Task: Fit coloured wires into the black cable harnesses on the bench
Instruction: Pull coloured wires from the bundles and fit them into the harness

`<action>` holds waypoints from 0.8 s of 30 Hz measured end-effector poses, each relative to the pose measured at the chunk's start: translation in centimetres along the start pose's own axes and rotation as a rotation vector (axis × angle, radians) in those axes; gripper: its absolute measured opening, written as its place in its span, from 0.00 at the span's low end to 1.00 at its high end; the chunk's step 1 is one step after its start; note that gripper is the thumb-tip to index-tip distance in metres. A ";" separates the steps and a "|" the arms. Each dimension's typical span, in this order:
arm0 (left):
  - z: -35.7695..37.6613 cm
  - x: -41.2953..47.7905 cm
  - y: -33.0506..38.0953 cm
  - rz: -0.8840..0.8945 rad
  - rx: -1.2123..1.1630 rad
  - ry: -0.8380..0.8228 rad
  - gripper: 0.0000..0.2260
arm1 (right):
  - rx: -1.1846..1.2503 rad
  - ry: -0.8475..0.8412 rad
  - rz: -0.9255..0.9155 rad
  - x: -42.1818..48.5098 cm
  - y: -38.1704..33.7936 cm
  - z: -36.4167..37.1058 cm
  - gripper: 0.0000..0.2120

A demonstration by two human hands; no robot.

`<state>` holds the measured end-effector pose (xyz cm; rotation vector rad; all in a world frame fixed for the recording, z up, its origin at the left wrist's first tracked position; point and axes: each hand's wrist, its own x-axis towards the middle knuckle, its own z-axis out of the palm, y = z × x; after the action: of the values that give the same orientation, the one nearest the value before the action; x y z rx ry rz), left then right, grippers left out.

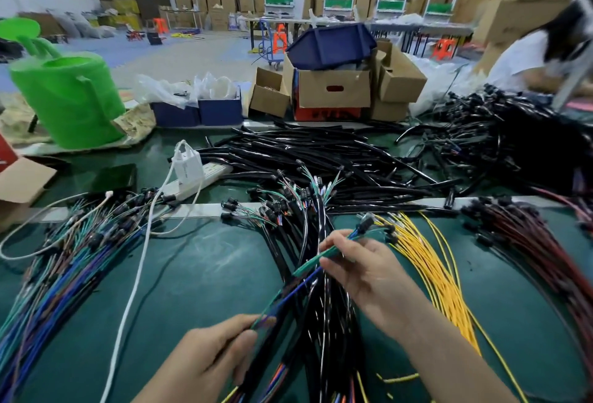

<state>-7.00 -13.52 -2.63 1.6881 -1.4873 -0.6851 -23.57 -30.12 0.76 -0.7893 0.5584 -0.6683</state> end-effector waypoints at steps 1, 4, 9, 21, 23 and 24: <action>-0.4 -0.5 -0.1 -0.030 -0.036 -0.009 0.19 | -0.047 0.021 0.002 0.4 -1.3 -0.3 0.04; -1.8 -1.4 -0.6 -0.103 -0.102 -0.104 0.18 | -0.436 0.061 -0.014 2.3 -5.6 -0.7 0.05; 0.5 0.4 1.0 -0.128 -0.405 -0.285 0.10 | -0.364 0.047 -0.191 8.1 -12.2 0.3 0.05; 7.5 7.4 0.4 -0.429 -1.273 -0.058 0.12 | -1.882 0.518 0.231 7.8 -6.7 -10.6 0.08; 7.6 7.5 0.2 -0.424 -1.273 -0.086 0.12 | -1.868 0.540 0.182 7.6 -6.2 -11.3 0.05; 7.7 7.5 0.2 -0.427 -1.278 -0.091 0.12 | -1.847 0.554 0.165 7.6 -6.2 -11.4 0.04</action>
<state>-11.98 -22.40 -6.10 0.9067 -0.4191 -1.5194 -28.28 -44.04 -2.59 -2.2327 1.7902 -0.0038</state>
